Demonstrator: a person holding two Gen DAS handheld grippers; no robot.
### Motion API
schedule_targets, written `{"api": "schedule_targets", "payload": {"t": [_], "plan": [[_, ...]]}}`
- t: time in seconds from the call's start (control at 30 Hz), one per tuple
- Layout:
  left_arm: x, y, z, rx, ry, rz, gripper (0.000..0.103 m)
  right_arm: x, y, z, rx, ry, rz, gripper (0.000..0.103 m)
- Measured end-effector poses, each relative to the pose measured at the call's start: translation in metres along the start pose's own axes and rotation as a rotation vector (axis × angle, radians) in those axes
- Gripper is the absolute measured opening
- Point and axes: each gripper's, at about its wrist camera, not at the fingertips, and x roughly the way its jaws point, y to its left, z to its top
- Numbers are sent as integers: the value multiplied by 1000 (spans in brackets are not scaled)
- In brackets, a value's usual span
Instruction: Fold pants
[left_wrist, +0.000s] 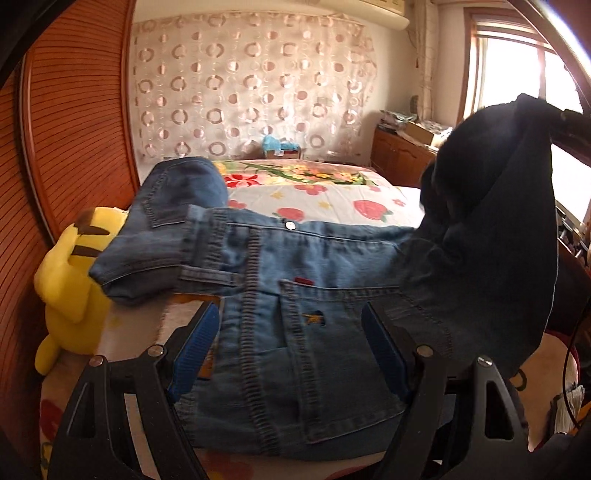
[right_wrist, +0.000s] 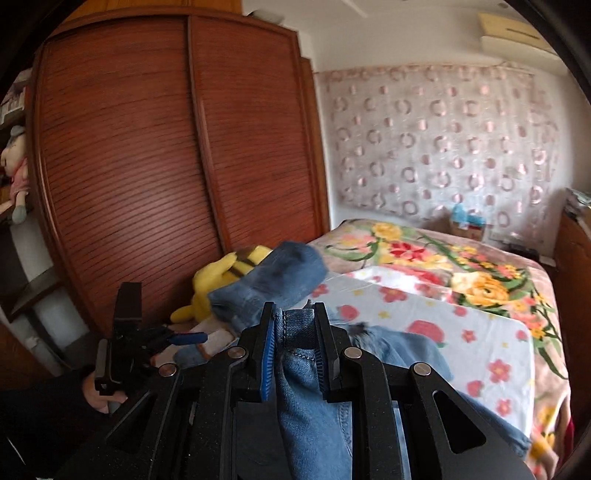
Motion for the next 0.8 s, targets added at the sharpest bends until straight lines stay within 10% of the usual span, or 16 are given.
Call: {"api": "schedule_targets", "payload": {"t": [0.17,0.8], "plan": [[6,7,-3,-21,9,4,80,20,-12,-4,22,50,-48,34],[43,-41,-14,38,83,-78,80,102,-29,5,35,183,-135,36]]}}
